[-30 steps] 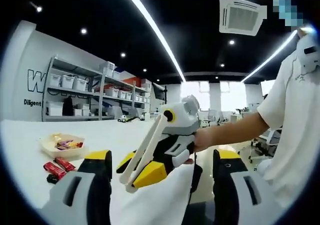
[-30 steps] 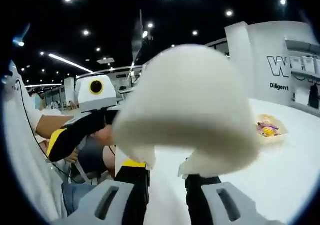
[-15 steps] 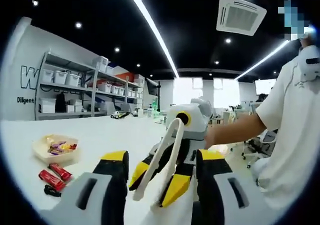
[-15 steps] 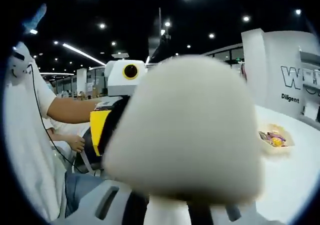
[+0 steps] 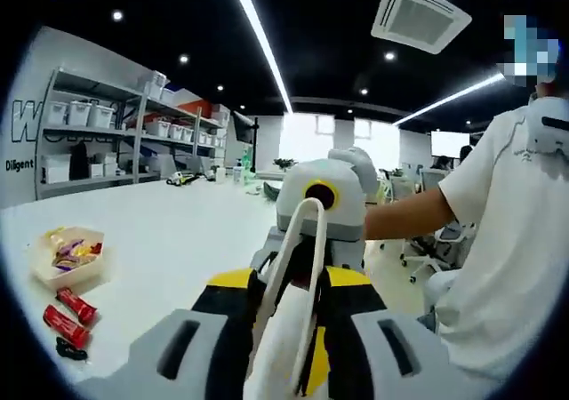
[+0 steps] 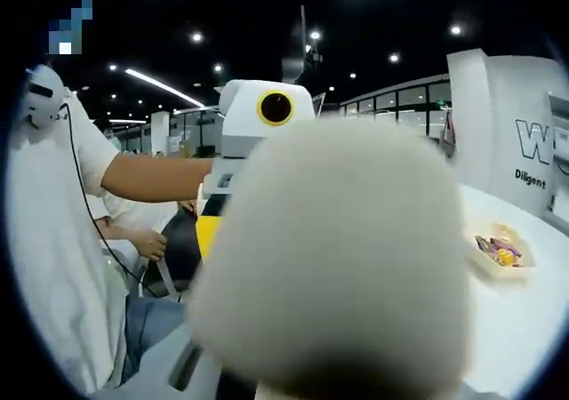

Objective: Place the target food into the container with the food tongs after gripping and lifting it, then release it inside without dropping or visibly crushing the food.

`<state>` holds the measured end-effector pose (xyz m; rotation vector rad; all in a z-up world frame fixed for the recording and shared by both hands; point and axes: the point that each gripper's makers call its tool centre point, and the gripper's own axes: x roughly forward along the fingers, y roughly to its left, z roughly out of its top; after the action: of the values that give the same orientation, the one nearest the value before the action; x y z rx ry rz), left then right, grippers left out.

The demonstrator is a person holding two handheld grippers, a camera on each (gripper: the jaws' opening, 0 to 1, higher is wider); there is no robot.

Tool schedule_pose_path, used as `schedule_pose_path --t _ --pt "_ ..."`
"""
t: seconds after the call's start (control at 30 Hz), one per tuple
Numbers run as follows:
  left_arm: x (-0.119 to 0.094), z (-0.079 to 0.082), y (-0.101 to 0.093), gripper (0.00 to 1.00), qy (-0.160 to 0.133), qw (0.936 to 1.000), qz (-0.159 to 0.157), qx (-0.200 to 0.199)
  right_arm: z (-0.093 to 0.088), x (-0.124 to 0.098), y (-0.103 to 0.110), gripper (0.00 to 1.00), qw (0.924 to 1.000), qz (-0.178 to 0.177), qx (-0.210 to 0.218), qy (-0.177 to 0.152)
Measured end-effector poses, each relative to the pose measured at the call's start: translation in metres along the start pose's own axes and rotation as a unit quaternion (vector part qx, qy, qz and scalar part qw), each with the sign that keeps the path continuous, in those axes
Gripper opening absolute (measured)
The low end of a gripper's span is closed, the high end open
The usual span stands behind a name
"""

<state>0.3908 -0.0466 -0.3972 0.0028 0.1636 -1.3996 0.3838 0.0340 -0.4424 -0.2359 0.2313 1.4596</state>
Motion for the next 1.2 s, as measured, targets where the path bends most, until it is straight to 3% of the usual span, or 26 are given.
schedule_pose_path --t 0.1,0.27,0.73,0.77,0.8,0.83,0.87,0.9,0.93,0.97,1.0,1.03,1.13,1.2 --pt "-0.001 0.001 0.002 0.24 -0.003 1.0000 -0.001 0.005 0.000 -0.001 -0.001 0.21 1.0000 0.002 0.008 -0.001" --pt "-0.003 0.006 0.004 0.22 -0.019 0.9998 0.000 0.006 0.004 -0.001 -0.002 0.22 0.9982 0.004 0.057 -0.019" --pt "-0.006 0.013 0.017 0.17 -0.057 0.9965 0.051 0.032 0.002 -0.003 -0.017 0.24 0.9927 -0.023 0.114 -0.032" --pt "-0.007 0.014 0.019 0.16 -0.062 0.9958 0.056 0.037 0.001 -0.003 -0.019 0.24 0.9923 -0.028 0.117 -0.032" --pt "-0.008 0.014 0.019 0.07 -0.065 0.9953 0.060 0.041 -0.003 -0.004 -0.024 0.27 0.9917 -0.039 0.120 -0.026" --pt "-0.008 0.025 0.025 0.08 -0.082 0.9903 0.068 0.089 -0.005 -0.005 -0.024 0.29 0.9911 -0.038 0.126 -0.024" --pt "-0.008 0.017 0.035 0.08 -0.062 0.9931 0.088 0.047 -0.001 -0.005 -0.023 0.23 0.9887 -0.035 0.140 -0.040" --pt "-0.007 0.025 0.022 0.08 -0.098 0.9940 0.049 0.005 -0.001 -0.005 -0.023 0.07 0.9898 -0.039 0.132 -0.038" --pt "-0.006 0.023 0.017 0.08 -0.094 0.9949 0.035 0.012 -0.007 -0.008 -0.037 0.04 0.9948 -0.073 0.069 -0.016" --pt "-0.006 0.016 0.021 0.08 -0.074 0.9943 0.058 0.051 0.000 -0.008 -0.038 0.02 0.9953 -0.068 0.060 -0.033" --pt "-0.004 0.016 0.020 0.07 -0.075 0.9930 0.061 0.067 -0.001 -0.009 -0.033 0.00 0.9936 -0.060 0.089 -0.033" --pt "-0.002 0.014 0.016 0.07 -0.073 0.9951 0.051 0.045 -0.003 -0.011 -0.032 0.00 0.9909 -0.052 0.120 -0.030" --pt "0.000 0.008 0.009 0.06 -0.057 0.9963 0.035 0.053 -0.001 -0.013 -0.040 0.00 0.9944 -0.072 0.070 -0.033" --pt "0.001 0.007 0.004 0.05 -0.053 0.9969 0.030 0.049 0.002 -0.015 -0.041 0.00 0.9932 -0.070 0.084 -0.039"
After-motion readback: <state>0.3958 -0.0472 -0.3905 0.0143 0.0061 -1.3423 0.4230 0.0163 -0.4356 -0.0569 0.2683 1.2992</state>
